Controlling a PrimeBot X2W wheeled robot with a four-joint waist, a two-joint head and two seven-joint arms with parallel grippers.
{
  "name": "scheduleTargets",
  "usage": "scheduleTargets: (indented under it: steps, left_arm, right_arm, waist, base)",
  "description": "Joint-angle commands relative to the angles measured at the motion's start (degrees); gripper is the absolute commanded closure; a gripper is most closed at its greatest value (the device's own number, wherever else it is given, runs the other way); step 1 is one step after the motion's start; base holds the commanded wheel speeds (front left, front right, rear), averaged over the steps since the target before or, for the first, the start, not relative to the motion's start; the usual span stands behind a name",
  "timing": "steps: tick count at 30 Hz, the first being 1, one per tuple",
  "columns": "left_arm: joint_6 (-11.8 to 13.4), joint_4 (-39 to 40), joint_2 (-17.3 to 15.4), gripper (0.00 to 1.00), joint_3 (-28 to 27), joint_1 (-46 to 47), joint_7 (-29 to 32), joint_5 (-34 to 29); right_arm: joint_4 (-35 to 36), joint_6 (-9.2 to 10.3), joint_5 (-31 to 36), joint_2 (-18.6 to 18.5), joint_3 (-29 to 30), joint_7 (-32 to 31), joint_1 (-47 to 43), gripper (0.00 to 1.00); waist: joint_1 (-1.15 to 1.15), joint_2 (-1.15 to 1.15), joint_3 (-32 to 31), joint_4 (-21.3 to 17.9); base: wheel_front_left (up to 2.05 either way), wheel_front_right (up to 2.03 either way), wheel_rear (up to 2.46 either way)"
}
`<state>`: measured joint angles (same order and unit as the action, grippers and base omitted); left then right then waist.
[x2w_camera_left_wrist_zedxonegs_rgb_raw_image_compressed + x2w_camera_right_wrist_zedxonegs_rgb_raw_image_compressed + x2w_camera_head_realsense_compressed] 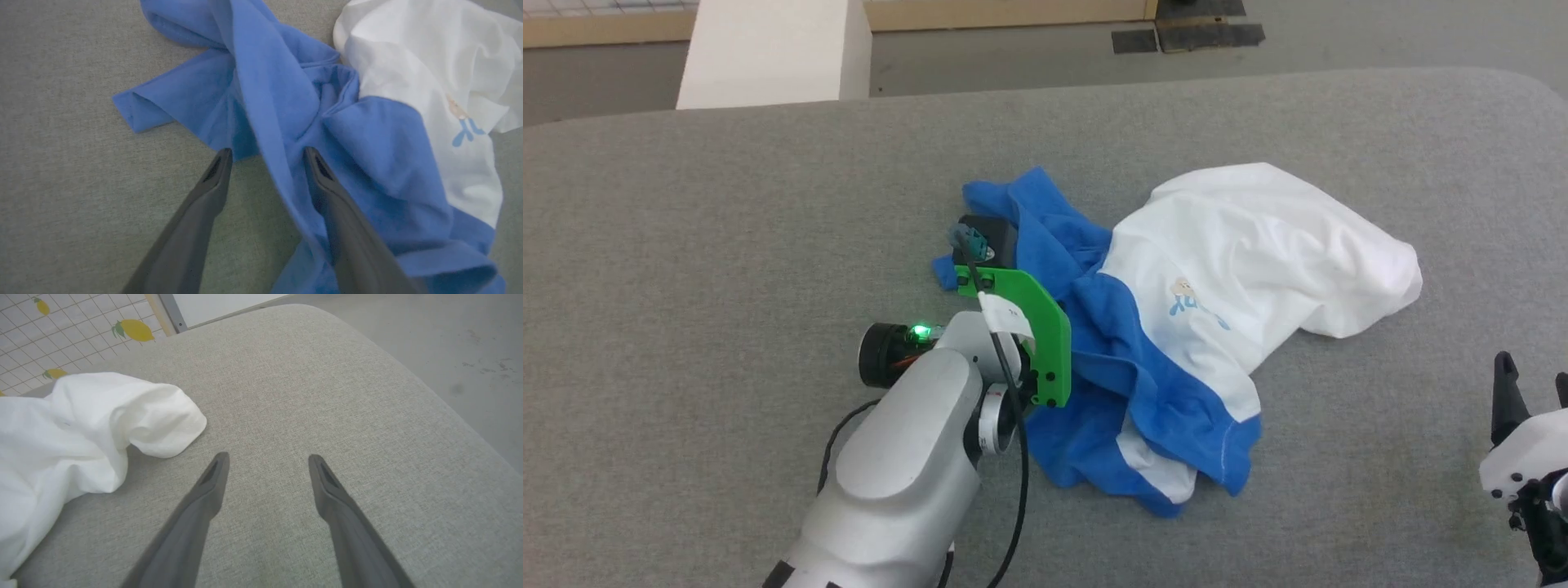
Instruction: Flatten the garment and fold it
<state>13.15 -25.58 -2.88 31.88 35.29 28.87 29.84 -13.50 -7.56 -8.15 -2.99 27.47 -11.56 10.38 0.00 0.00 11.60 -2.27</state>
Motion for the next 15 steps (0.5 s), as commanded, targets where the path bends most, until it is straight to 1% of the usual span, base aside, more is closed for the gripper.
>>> scheduleTargets:
  steps: [1, 5, 8, 11, 15]
  left_arm:
    - [-0.4, 0.0, -0.2, 1.0, -0.4, 0.9, -1.0, 0.4]
    - [-1.7, 1.4, -0.1, 1.0, -1.6, 1.5, -4.9, 2.5]
    - [-1.6, 3.3, -0.1, 1.0, -4.4, 2.4, -9.4, 4.9]
    - [-0.3, 4.8, -0.3, 1.0, -8.6, 3.3, -13.9, 6.6]
    - [2.7, 6.4, -3.8, 1.0, -16.5, 2.2, -18.6, 8.7]
  right_arm:
    - [-0.2, 0.08, -0.3, 0.1, 0.0, 0.5, 0.1, 0.0]
    - [-0.6, 0.08, 0.0, 0.1, -0.2, 0.9, 0.5, 0.0]
    - [-1.2, 0.08, 0.2, 0.1, -0.7, 1.2, 0.6, 0.0]
    - [-1.5, 0.08, 0.3, 0.1, -1.3, 1.2, 0.6, 0.0]
    - [-1.7, 0.08, 0.6, 0.1, -2.2, 1.2, 0.6, 0.0]
  waist:
    - [0.0, 0.0, 0.6, -0.3]
    - [0.0, 0.0, 0.5, 0.6]
    - [0.0, 0.0, -0.1, 1.5]
    - [0.0, 0.0, -0.8, 2.6]
    - [0.0, 0.0, -1.6, 3.9]
  base:
    - [0.0, 0.0, 0.0]
    - [0.0, 0.0, 0.0]
    - [0.0, 0.0, 0.0]
    - [0.0, 0.0, 0.0]
    - [0.0, 0.0, 0.0]
